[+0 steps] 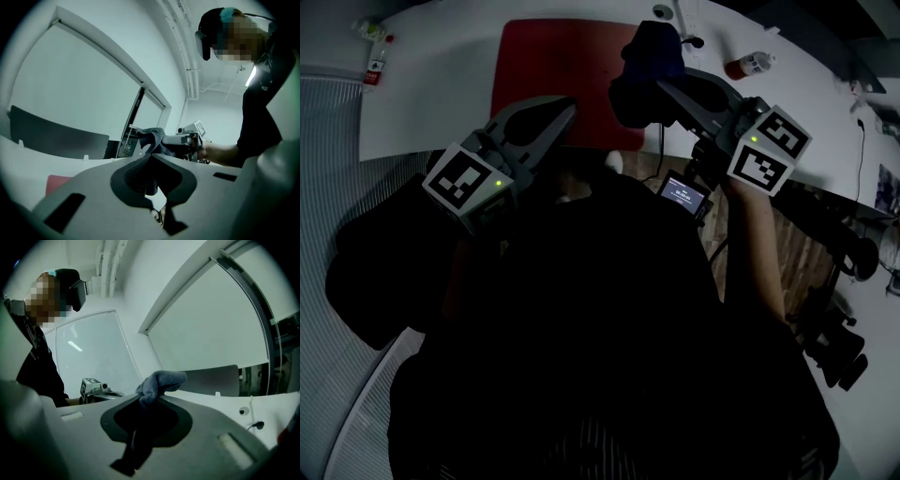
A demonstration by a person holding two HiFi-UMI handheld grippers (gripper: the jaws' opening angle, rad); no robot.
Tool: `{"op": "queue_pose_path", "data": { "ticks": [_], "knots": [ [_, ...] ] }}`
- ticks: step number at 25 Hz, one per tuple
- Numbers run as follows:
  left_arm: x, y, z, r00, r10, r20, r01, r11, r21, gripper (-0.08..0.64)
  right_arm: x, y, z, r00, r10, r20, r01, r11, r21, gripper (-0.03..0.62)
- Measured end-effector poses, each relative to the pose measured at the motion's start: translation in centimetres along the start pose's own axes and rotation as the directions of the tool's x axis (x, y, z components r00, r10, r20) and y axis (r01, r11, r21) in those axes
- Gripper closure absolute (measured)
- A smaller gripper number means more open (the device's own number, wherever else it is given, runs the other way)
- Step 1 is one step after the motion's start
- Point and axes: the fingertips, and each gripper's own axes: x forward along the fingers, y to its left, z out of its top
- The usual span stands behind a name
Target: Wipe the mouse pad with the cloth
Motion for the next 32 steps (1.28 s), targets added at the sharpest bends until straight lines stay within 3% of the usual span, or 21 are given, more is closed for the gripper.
{"op": "queue_pose_path", "data": {
  "ticks": [3, 6, 11, 15, 21, 27, 32],
  "knots": [
    [1.2, 0.9, 1.1, 0.999, 0.035, 0.039, -0.034, 0.999, -0.038, 0.554, 0.0, -2.0, 0.9, 0.999, 0.034, -0.009, -0.034, 0.999, 0.000, 0.549],
    [2.8, 1.3, 1.1, 0.998, 0.052, 0.025, -0.051, 0.997, -0.050, 0.554, 0.0, -4.1, 1.2, 0.998, 0.064, -0.008, -0.064, 0.998, 0.021, 0.549],
    [5.0, 1.6, 1.7, 0.997, 0.052, 0.048, -0.048, 0.995, -0.086, 0.554, -0.3, -6.8, 0.5, 0.994, 0.111, -0.006, -0.111, 0.991, 0.069, 0.549],
    [7.0, 2.5, 1.3, 0.994, 0.111, 0.012, -0.109, 0.989, -0.101, 0.554, 0.0, -8.3, -0.6, 0.985, 0.171, -0.011, -0.168, 0.974, 0.150, 0.549],
    [7.6, 2.8, 0.4, 0.991, 0.120, -0.053, -0.126, 0.984, -0.128, 0.554, 1.2, -8.8, -2.2, 0.977, 0.204, -0.066, -0.190, 0.967, 0.169, 0.549],
    [7.4, 4.1, -0.8, 0.993, 0.101, -0.067, -0.112, 0.979, -0.173, 0.554, 1.4, -9.4, -1.6, 0.981, 0.190, -0.042, -0.176, 0.960, 0.215, 0.549],
    [9.0, 6.5, -0.1, 0.995, 0.022, -0.093, -0.034, 0.991, -0.129, 0.554, 1.7, -11.6, -0.3, 0.995, 0.086, -0.041, -0.076, 0.977, 0.201, 0.549]
  ]
}}
